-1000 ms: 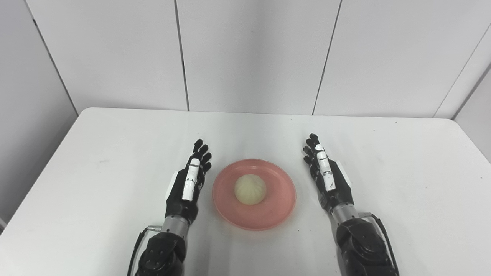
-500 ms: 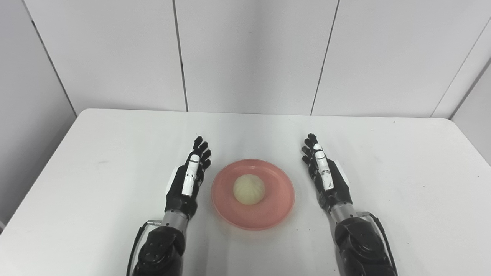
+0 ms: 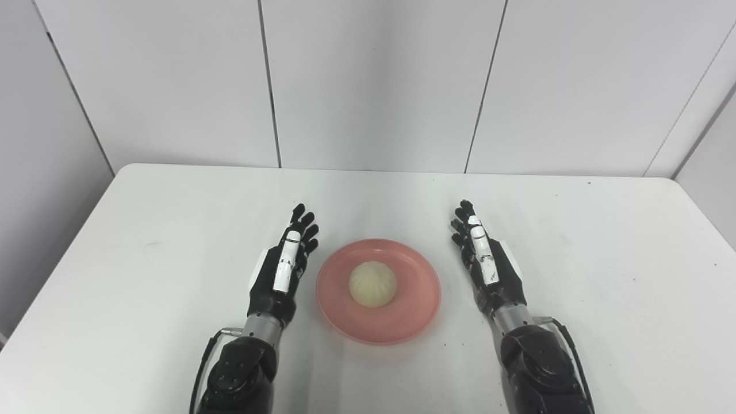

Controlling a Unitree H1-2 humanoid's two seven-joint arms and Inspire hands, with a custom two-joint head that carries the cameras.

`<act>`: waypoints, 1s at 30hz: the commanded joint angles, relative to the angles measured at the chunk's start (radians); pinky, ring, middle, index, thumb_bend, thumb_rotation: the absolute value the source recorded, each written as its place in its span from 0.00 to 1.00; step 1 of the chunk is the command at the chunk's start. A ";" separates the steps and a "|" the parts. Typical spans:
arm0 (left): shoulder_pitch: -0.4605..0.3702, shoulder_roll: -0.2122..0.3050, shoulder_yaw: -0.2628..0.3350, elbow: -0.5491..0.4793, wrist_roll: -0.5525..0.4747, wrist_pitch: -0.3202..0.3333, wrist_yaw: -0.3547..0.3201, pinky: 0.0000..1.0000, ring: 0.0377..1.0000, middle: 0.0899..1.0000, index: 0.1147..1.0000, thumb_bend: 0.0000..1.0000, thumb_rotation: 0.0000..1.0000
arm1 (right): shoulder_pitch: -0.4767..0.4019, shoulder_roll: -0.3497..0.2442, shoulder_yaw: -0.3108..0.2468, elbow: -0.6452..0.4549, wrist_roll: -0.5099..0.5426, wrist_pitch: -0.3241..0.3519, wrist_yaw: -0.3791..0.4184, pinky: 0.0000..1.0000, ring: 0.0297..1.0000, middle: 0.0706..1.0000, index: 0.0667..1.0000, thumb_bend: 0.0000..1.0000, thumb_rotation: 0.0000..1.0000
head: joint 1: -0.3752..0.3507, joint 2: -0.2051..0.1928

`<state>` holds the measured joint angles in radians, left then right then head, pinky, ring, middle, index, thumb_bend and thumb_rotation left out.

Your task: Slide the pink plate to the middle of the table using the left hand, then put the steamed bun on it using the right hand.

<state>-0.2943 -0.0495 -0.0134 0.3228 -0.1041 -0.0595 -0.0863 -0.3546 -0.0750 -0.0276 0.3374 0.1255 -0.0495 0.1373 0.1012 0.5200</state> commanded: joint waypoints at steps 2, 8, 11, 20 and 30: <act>0.077 0.015 0.012 0.093 -0.004 0.006 -0.003 0.96 0.96 0.98 0.98 0.39 1.00 | 0.046 0.019 0.009 0.054 -0.003 -0.005 0.001 1.00 1.00 1.00 1.00 0.23 1.00 | 0.001 0.001; 0.078 0.015 0.011 0.084 -0.002 0.012 -0.001 0.96 0.97 0.98 0.99 0.39 1.00 | 0.043 0.021 0.005 0.066 -0.004 -0.017 -0.001 1.00 1.00 1.00 1.00 0.22 1.00 | 0.001 0.002; 0.079 0.012 0.010 0.079 -0.003 0.018 -0.001 0.97 0.97 0.98 0.99 0.39 1.00 | 0.044 0.019 0.005 0.063 -0.004 -0.018 0.001 1.00 1.00 1.00 1.00 0.23 1.00 | 0.006 0.008; 0.079 0.011 0.010 0.072 -0.003 0.027 0.000 0.98 0.97 0.98 0.99 0.39 1.00 | 0.046 0.021 0.005 0.052 -0.011 -0.010 -0.005 1.00 1.00 1.00 1.00 0.24 1.00 | 0.005 0.012; 0.082 0.011 0.012 0.064 -0.008 0.028 -0.002 0.98 0.97 0.98 0.99 0.38 1.00 | 0.045 0.023 0.003 0.051 -0.013 -0.004 -0.006 1.00 1.00 1.00 1.00 0.26 1.00 | 0.003 0.017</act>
<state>-0.2958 -0.0491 -0.0122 0.3221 -0.1046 -0.0578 -0.0863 -0.3555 -0.0727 -0.0275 0.3378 0.1087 -0.0522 0.1356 0.1028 0.5354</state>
